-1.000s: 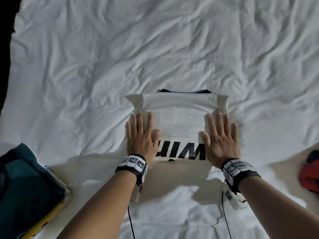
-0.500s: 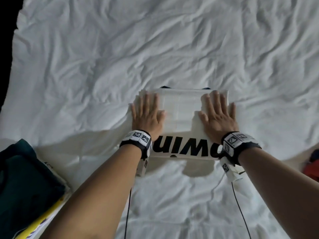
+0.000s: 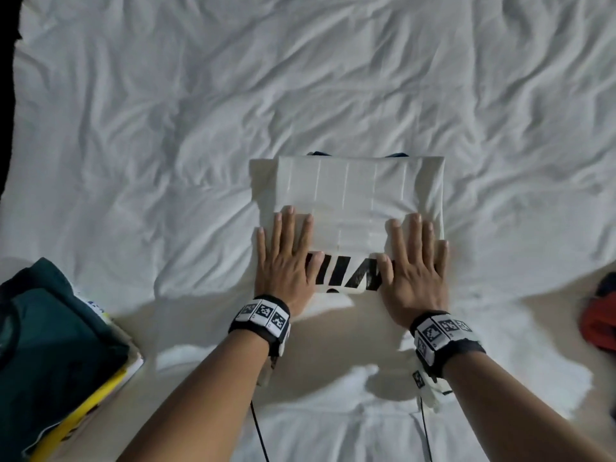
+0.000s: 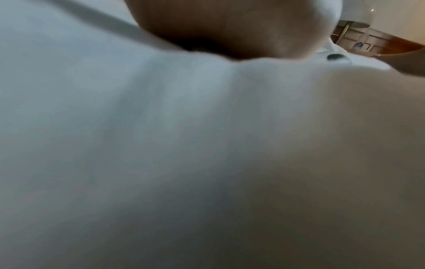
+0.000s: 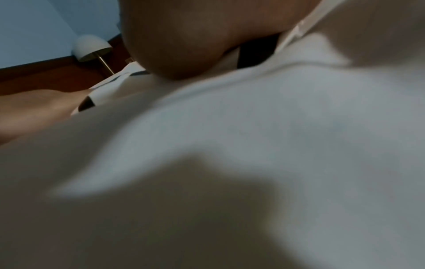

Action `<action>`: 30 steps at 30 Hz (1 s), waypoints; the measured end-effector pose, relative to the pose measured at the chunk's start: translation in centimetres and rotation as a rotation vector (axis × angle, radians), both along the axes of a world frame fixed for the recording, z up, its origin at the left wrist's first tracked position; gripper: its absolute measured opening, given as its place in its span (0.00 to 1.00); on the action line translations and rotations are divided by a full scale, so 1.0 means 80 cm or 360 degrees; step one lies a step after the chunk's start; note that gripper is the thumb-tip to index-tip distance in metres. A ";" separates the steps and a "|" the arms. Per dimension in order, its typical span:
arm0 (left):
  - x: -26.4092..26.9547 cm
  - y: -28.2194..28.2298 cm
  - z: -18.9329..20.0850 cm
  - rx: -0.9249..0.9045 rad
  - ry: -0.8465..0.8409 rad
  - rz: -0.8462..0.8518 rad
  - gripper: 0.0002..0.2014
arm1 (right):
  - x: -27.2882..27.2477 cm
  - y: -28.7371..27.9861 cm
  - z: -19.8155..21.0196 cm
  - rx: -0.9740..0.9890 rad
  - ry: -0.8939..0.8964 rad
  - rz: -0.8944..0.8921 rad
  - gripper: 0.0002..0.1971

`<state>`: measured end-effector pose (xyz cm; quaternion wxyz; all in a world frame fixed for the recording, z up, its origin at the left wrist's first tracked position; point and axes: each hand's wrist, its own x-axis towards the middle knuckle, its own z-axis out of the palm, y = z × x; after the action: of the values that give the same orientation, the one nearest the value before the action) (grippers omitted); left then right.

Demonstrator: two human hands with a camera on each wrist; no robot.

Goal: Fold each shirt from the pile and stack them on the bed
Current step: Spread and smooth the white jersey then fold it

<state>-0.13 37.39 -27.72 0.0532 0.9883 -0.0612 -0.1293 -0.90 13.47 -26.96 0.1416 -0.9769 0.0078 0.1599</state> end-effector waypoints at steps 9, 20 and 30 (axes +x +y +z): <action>0.048 -0.079 0.086 -0.0194 -0.0034 0.0165 0.24 | -0.008 -0.022 0.024 0.0571 -0.0241 -0.0808 0.38; 0.155 -0.251 0.134 -0.0024 0.0824 0.0210 0.46 | 0.018 -0.045 0.043 0.0992 0.0208 -0.0927 0.10; 0.169 -0.245 0.125 -0.0191 0.0896 0.0253 0.11 | 0.010 -0.039 0.061 0.1470 -0.0009 -0.1068 0.06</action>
<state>13.41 17.78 -17.70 0.1363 0.9103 0.0261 -0.3900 -0.12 10.36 -22.08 0.5969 -0.7582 0.2464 0.0904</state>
